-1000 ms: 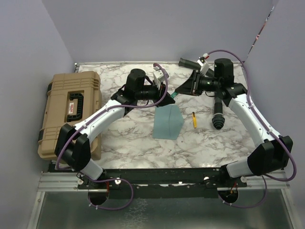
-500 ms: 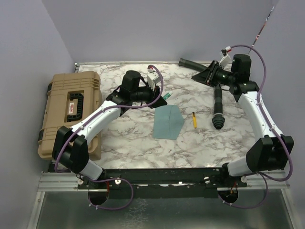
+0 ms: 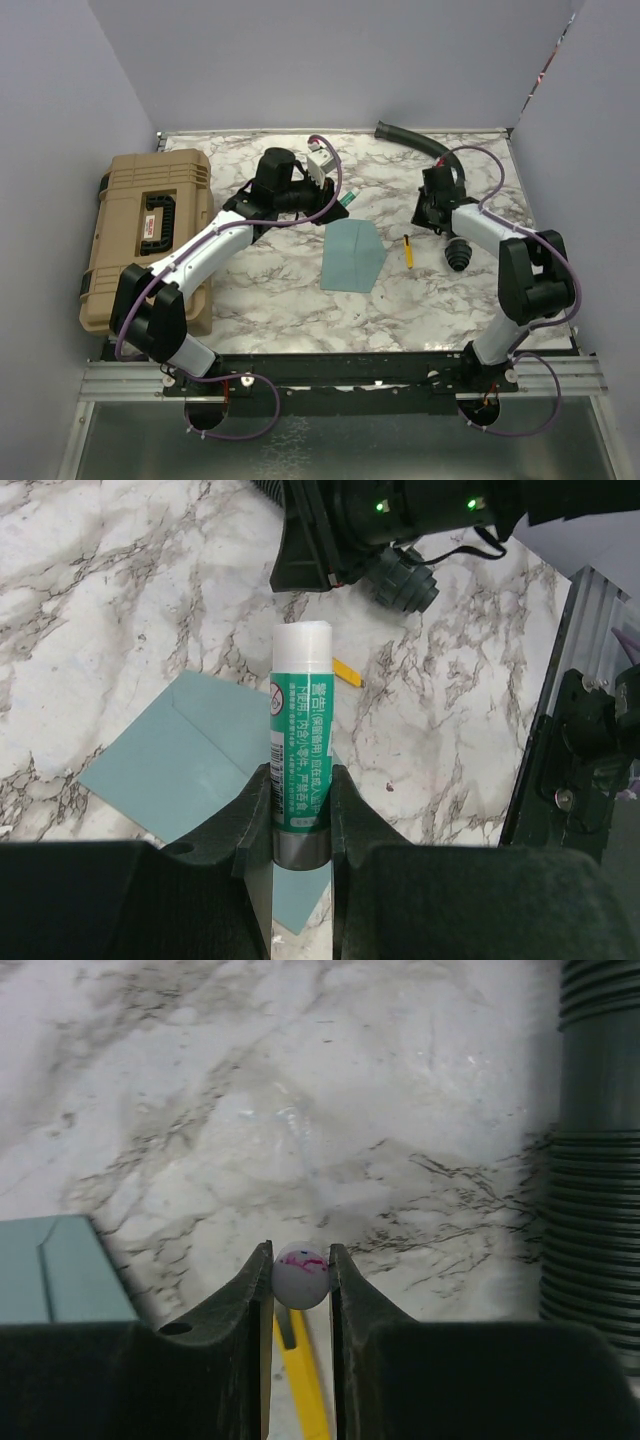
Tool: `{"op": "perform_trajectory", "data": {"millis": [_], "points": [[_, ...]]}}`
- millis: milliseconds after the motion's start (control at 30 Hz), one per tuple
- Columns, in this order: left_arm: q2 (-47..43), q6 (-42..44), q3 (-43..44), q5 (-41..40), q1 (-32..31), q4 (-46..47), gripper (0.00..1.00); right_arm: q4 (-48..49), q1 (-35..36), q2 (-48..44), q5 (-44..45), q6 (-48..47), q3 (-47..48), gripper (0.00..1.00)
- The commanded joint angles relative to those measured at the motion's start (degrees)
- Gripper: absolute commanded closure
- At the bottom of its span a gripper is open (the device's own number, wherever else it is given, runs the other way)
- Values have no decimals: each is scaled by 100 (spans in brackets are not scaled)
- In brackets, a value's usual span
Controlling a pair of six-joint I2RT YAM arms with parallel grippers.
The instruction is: Place the letter into the envelope and seal it
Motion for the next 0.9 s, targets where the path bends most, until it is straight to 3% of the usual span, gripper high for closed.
{"op": "perform_trajectory", "data": {"millis": [0,267,600,733,867], "points": [[83,-119,59,-98,-22,-21,100,935,210,332,1390,-127,-115,100],[209,-148,129,-114,-20,-15,100,1230,296,889,1696,-64,-227,96],[303,-122,235,-56,-22,-9,100,898,305,1124,1448,199,-201,71],[293,-97,227,-88,-24,-10,100,673,305,1066,1365,325,-234,53],[279,-91,226,-106,-22,-9,100,558,305,835,1212,390,-234,48]]}}
